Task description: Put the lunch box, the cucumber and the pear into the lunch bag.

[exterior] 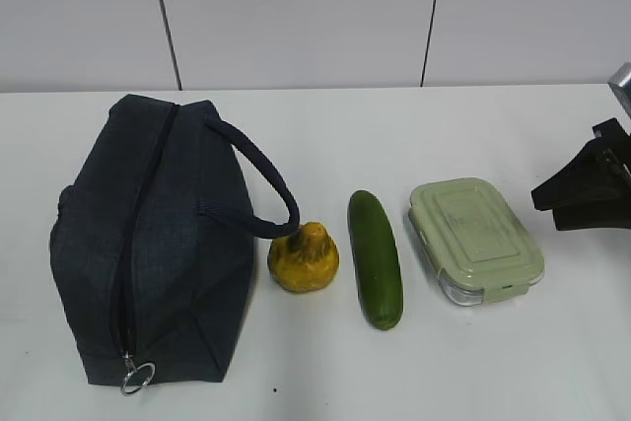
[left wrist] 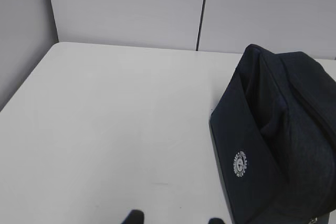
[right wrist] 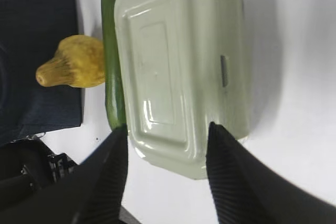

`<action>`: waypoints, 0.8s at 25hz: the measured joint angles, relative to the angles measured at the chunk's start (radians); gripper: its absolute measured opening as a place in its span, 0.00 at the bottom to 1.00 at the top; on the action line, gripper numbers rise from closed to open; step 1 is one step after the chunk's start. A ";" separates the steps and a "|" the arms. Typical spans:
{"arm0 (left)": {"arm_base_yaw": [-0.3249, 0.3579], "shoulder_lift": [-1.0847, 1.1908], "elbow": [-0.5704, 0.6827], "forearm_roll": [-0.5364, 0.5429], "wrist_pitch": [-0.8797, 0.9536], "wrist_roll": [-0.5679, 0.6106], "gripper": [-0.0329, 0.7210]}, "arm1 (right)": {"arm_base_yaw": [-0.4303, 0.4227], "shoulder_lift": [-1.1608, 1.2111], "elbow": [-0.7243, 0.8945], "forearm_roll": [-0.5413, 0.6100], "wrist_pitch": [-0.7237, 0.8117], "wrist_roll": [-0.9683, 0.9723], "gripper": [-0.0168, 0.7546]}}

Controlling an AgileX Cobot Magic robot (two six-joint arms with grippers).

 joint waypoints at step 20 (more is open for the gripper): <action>0.000 0.000 0.000 0.000 0.000 0.000 0.36 | 0.000 0.172 -0.220 0.191 0.002 0.070 0.52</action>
